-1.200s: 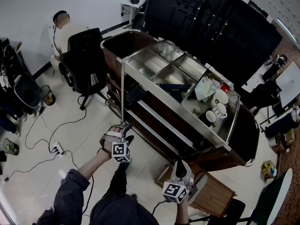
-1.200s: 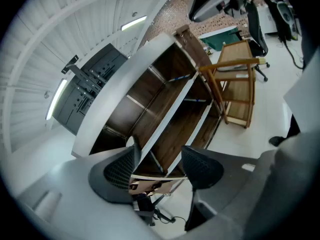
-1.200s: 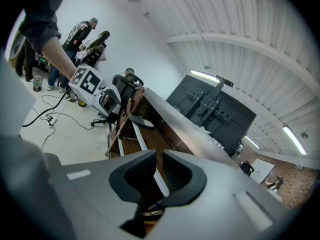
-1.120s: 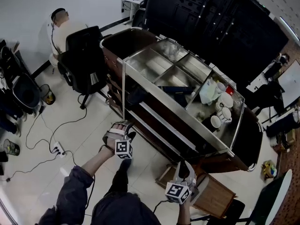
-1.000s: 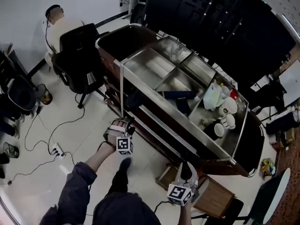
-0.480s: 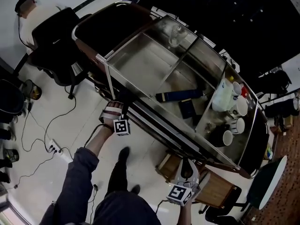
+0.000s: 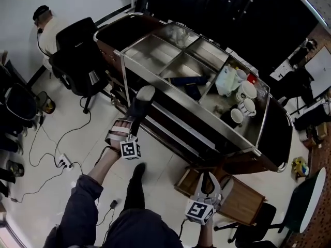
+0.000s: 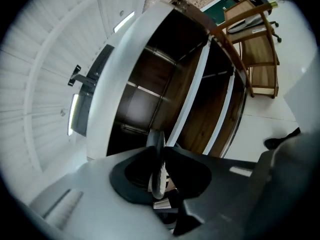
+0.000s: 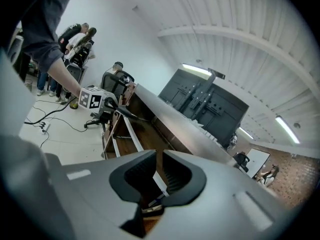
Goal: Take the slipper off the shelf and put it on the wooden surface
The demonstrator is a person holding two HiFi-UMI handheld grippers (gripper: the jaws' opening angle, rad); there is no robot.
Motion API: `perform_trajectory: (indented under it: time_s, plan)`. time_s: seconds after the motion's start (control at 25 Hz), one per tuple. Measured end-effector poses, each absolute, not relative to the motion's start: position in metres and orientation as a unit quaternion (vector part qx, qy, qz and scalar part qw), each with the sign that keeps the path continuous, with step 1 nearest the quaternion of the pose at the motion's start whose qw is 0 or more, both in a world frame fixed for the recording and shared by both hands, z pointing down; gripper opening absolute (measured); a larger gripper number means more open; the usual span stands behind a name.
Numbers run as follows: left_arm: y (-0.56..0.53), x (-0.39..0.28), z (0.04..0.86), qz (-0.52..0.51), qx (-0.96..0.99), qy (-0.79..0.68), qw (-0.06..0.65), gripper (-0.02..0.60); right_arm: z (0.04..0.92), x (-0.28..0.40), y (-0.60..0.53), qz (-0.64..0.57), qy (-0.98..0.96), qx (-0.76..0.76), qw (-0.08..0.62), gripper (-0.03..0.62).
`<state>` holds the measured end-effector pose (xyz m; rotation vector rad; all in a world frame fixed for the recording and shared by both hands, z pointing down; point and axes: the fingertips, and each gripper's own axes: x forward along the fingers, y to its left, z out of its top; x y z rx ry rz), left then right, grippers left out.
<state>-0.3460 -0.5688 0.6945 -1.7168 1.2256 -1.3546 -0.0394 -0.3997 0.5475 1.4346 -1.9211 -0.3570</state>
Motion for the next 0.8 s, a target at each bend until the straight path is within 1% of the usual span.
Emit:
perform_trajectory:
  time_s: [0.24, 0.44, 0.52, 0.64, 0.8]
  plan:
    - [-0.361, -0.238, 0.639, -0.497, -0.642, 0.481, 0.330, 0.078, 0.534, 0.056, -0.242, -0.181, -0.756, 0.549, 0.308, 0.040]
    - [-0.209, -0.104, 0.623, -0.465, -0.685, 0.454, 0.329, 0.078, 0.521, 0.158, -0.118, -0.176, -0.735, 0.570, 0.322, 0.040]
    - [-0.169, -0.047, 0.623, -0.450, -0.707, 0.433, 0.331, 0.080, 0.521, 0.197, -0.078, -0.167, -0.723, 0.584, 0.330, 0.040]
    - [-0.135, 0.033, 0.624, -0.429, -0.728, 0.400, 0.354, 0.080, 0.525, 0.247, -0.033, -0.164, -0.699, 0.608, 0.340, 0.040]
    - [-0.099, 0.108, 0.638, -0.419, -0.752, 0.355, 0.366, 0.080, 0.525, 0.282, 0.031, -0.145, -0.676, 0.634, 0.346, 0.038]
